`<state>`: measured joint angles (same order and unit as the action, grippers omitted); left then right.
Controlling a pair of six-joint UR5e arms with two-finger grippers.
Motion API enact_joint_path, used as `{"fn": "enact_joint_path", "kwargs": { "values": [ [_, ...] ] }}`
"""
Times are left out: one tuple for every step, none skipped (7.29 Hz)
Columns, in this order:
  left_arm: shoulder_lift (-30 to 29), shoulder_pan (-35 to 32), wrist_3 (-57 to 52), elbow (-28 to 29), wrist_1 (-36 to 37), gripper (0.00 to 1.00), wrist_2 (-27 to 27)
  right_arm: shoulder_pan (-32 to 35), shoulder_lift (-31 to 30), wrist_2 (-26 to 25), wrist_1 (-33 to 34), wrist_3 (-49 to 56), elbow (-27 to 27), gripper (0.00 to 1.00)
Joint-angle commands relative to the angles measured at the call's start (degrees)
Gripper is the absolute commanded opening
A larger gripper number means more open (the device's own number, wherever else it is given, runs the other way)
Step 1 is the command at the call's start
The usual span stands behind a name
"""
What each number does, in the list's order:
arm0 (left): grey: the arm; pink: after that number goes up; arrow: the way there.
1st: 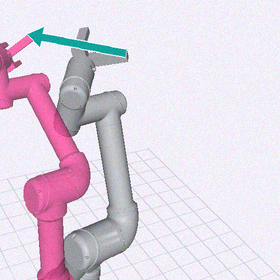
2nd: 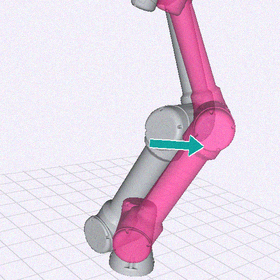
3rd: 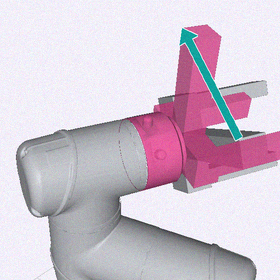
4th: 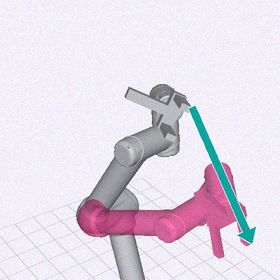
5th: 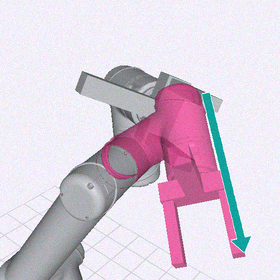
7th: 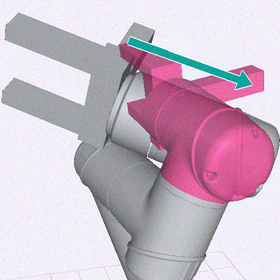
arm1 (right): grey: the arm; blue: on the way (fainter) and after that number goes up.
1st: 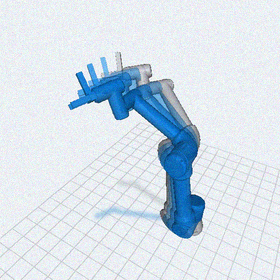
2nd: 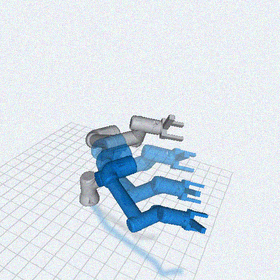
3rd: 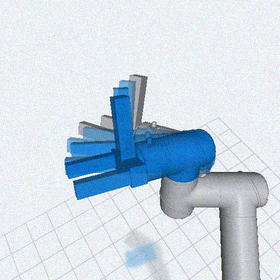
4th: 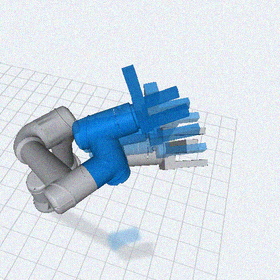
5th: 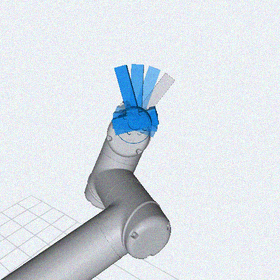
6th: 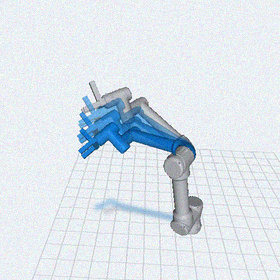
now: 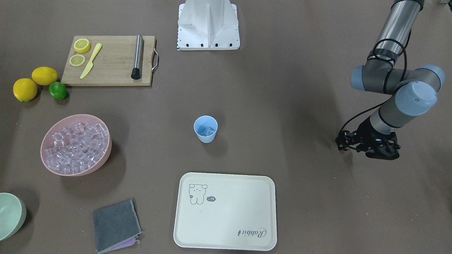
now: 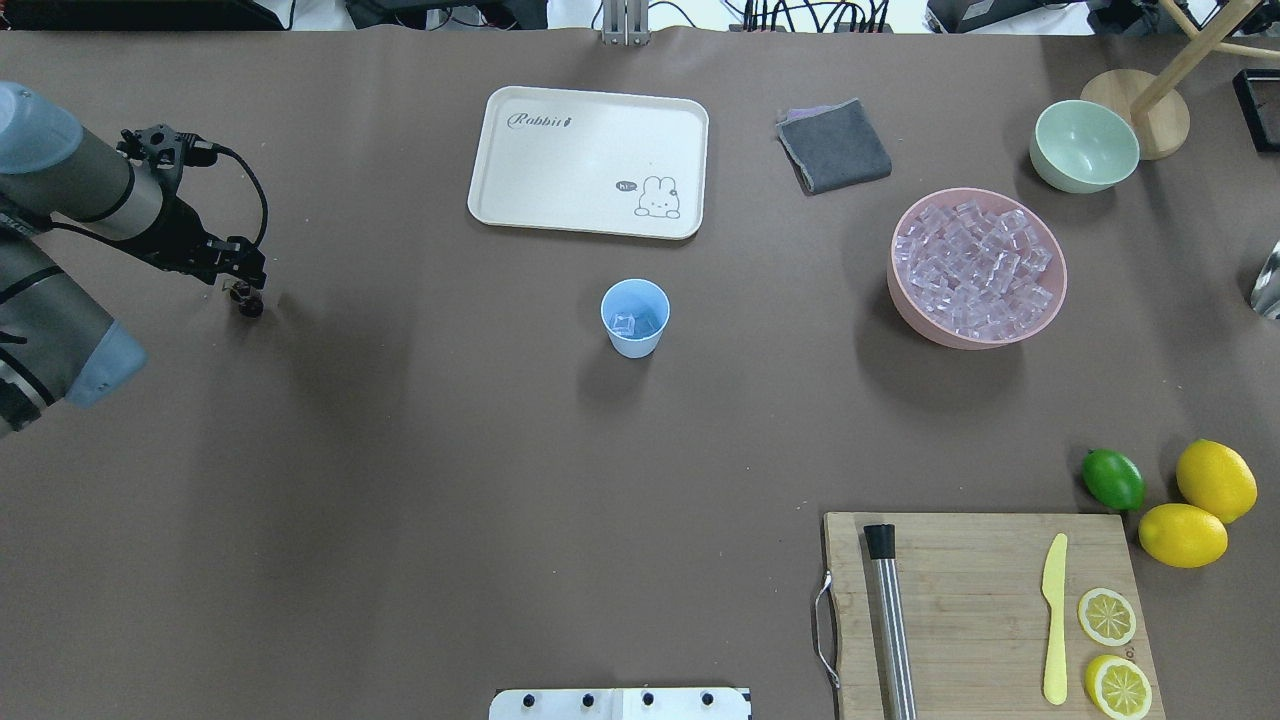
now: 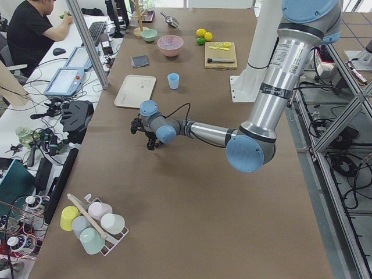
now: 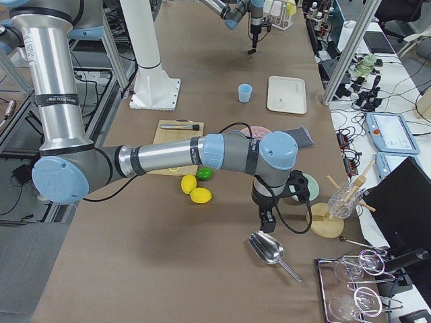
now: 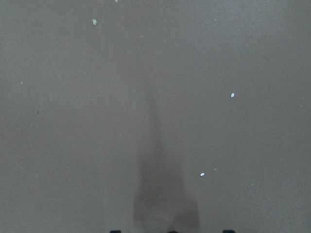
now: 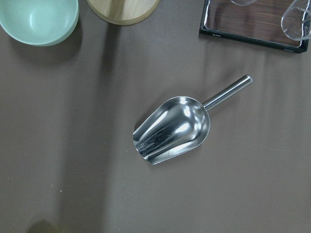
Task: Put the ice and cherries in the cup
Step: 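Grasp the two dark cherries with the left gripper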
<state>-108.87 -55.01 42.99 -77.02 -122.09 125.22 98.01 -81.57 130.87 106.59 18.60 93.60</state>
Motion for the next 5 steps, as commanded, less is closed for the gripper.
{"fn": "enact_joint_path", "kwargs": {
  "values": [
    [0.6, 1.0, 2.4, -0.5, -0.8, 0.44, -0.1, 0.2, -0.2, -0.1, 0.0, 0.0, 0.0, 0.99],
    [0.7, 1.1, 2.4, -0.4, -1.3, 0.34, -0.1, 0.2, -0.1, -0.1, 0.0, 0.0, 0.1, 0.99],
    [0.8, 1.0, 1.8, -0.3, -1.3, 0.3, -0.1, 0.2, 0.0, -0.1, 0.0, 0.0, 0.0, 0.99],
    [0.9, 1.0, 1.7, -1.1, -1.1, 0.29, 0.0, 0.2, 0.0, -0.1, 0.0, 0.0, 0.0, 0.99],
    [0.1, 0.3, 1.9, -2.2, -0.2, 0.29, 0.6, 0.3, 0.0, -0.1, 0.0, 0.0, 0.1, 0.99]
  ]
}}
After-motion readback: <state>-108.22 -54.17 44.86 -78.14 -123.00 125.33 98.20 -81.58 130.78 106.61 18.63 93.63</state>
